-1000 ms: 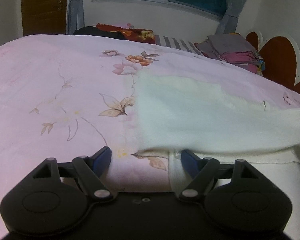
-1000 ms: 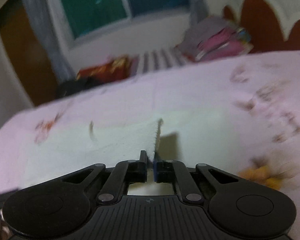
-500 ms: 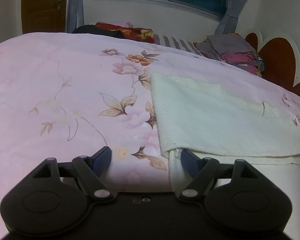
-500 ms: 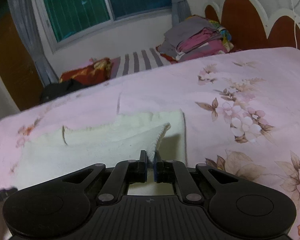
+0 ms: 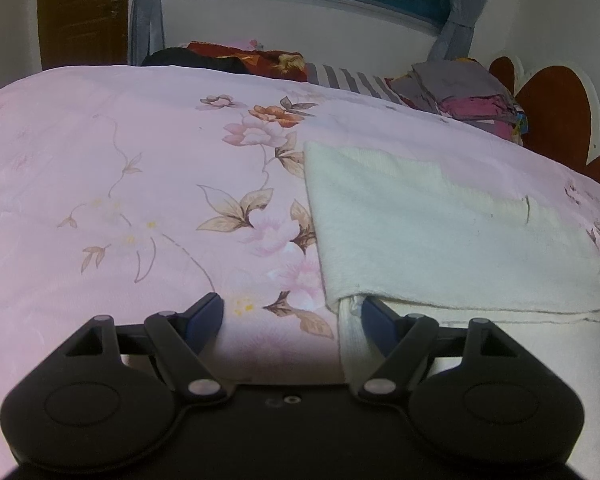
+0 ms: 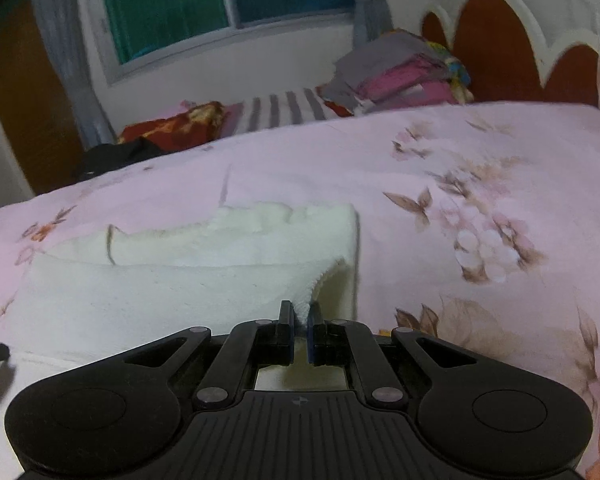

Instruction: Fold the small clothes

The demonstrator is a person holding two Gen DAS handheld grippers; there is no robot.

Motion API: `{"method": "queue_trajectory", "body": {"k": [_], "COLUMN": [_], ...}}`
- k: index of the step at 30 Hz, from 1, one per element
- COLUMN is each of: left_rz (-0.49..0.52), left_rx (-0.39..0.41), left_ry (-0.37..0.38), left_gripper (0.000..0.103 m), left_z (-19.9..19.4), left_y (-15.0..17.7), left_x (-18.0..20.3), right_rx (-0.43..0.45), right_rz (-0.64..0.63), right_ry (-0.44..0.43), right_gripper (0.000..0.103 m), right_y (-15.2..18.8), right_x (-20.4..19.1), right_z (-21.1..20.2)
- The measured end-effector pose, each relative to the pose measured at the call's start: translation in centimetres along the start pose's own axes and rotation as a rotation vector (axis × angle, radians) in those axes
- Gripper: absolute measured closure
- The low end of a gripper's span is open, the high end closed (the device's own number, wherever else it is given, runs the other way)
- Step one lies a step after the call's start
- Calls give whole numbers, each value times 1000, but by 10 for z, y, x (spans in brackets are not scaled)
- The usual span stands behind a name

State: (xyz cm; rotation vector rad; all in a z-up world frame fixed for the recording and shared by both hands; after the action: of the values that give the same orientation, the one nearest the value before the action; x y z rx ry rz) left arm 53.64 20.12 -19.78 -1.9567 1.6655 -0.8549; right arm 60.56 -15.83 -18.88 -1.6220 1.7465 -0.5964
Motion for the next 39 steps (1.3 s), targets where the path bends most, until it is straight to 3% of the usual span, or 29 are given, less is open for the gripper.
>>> {"method": "queue_trajectory", "body": {"k": [3,4,5,6,7,9,11,13,15,16,18,20,21,23,26,29,31,33,35,36,37,38,39], "left_rz": [23,36,32,19,25,51,71,98,98,96,133,147,139,148,198,161,120,117,123,128,123,111,111], "left_rx": [-6,-21,-36,-17,40,131,158,130,52,8,7,-34,-25,45,40,6,-23,-9,9,48,70,70,61], "left_ry": [-7,-8,-12,-16,-10,15,100,149,158,142,109,92,94,133,146,156,157,198,169,146,171,213,249], "left_gripper": [26,27,32,37,37,37,37,37,39,42,38,40,42,36,28,29,32,33,34,30,29,29,29], "left_z": [0,-1,-4,-16,-28,-44,-42,-23,2,12,14,11,7,3,29,69,90,87,77,70,65,62,62], "left_y": [0,0,-2,-7,-11,-22,-31,-33,-25,-18,-8,-12,-21,-41,-67,-81,-83,-88,-94,-96,-97,-95,-92], "left_x": [2,3,2,1,3,14,36,56,62,60,54,51,51,57,71,60,38,24,22,27,37,50,68], "right_rx": [-86,-106,-83,-61,-1,102,107,61,16,-17,-126,-101,-75,-31,-32,-41,-57,-85,-85,-63,-35,-20,-14], "right_rz": [-36,-41,-43,-48,-59,-59,-60,-63,-59,-67,-60,-20,-11,4,-13,-88,-74,7,125,129,109,100,84], "right_ry": [39,43,54,123,192,136,69,-4,-48,-46,-7,13,25,7,-50,-92,-5,192,134,130,126,79,35], "right_gripper": [98,92,78,41,36,36,58,74,78,78,78,78,78,78,78,78,78,77,78,77,77,75,51], "right_y": [12,16,15,12,6,-3,-6,-4,1,6,19,14,9,-2,-18,-27,-35,-41,-46,-50,-53,-54,-54], "right_x": [4,7,9,12,14,11,1,-14,-22,-23,-11,3,8,9,-8,-26,-10,35,57,57,48,32,11], "right_z": [17,22,19,11,-2,-27,-30,-17,-3,5,24,17,11,10,27,51,69,84,79,72,65,60,58]}}
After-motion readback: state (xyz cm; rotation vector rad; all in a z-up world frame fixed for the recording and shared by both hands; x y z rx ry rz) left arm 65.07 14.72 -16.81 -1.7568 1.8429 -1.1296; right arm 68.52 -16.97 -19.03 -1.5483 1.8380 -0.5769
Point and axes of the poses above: each gripper's, at about its wrist camera, not at the fingertips, and z roughly the way its jaws point, x to its right, y to its underside, the point moved 6 cm from there along z, roughly the way its jaws point, and after that the axes turned 4 degrees about y, right-handed, at the moved point
